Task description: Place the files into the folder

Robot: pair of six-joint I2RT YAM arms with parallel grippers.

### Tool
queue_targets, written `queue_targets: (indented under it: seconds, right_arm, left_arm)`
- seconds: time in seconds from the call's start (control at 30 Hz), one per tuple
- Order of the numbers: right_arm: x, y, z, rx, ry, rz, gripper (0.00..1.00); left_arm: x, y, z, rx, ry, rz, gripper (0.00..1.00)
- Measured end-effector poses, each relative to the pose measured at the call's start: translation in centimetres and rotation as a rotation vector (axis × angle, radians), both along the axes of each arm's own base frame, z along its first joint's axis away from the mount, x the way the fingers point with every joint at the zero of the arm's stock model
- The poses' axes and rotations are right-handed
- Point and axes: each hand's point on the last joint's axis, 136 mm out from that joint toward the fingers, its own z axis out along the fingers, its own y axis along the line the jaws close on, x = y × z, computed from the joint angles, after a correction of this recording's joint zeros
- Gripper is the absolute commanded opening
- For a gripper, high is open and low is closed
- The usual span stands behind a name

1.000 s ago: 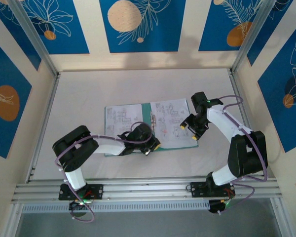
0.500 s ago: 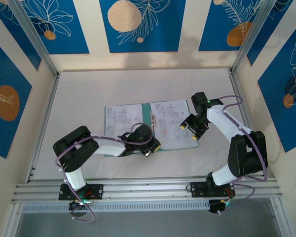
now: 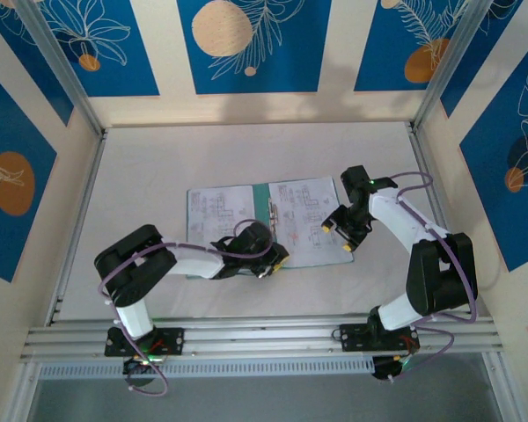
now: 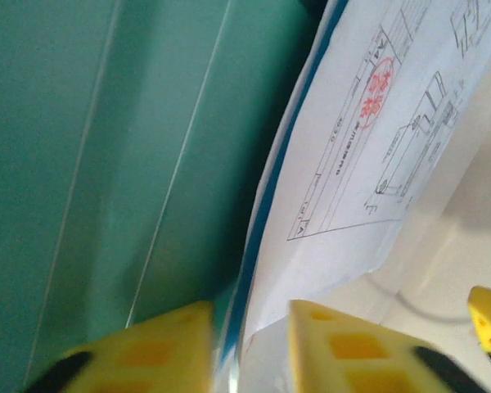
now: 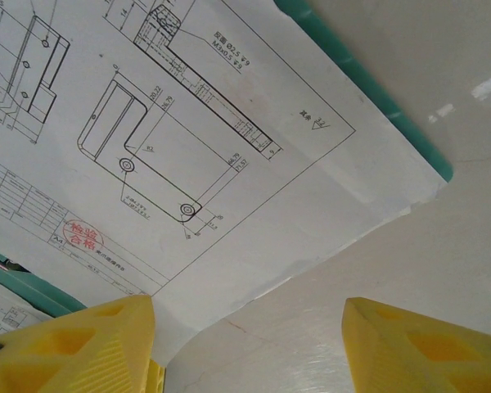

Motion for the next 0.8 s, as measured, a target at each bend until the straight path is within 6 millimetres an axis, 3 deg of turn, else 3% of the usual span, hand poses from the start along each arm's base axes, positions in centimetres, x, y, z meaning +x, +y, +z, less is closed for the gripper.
queue_targets:
  seconds: [0.17,0.47,0.63,0.8]
  right_arm:
    - [0.0,0.0,0.0,0.003,-0.001,0.001,0.64]
    - [0.4,0.4,0.5,0.005,-0.021,0.030,0.64]
    - [2.8,2.5,2.3,0.021,-0.088,0.106,0.57]
    - [5.8,6.6,3.1,0.065,-0.126,0.222,0.28]
  left_arm:
    - [-0.1,0.3,0.9,0.001,-0.011,-0.002,0.55]
    - [-0.8,1.8,2.5,0.032,-0.031,-0.018,0.58]
    - [-0.7,4.7,3.3,0.124,-0.050,-0.027,0.48]
    - [0.7,8.6,4.4,0.256,-0.063,-0.023,0.21]
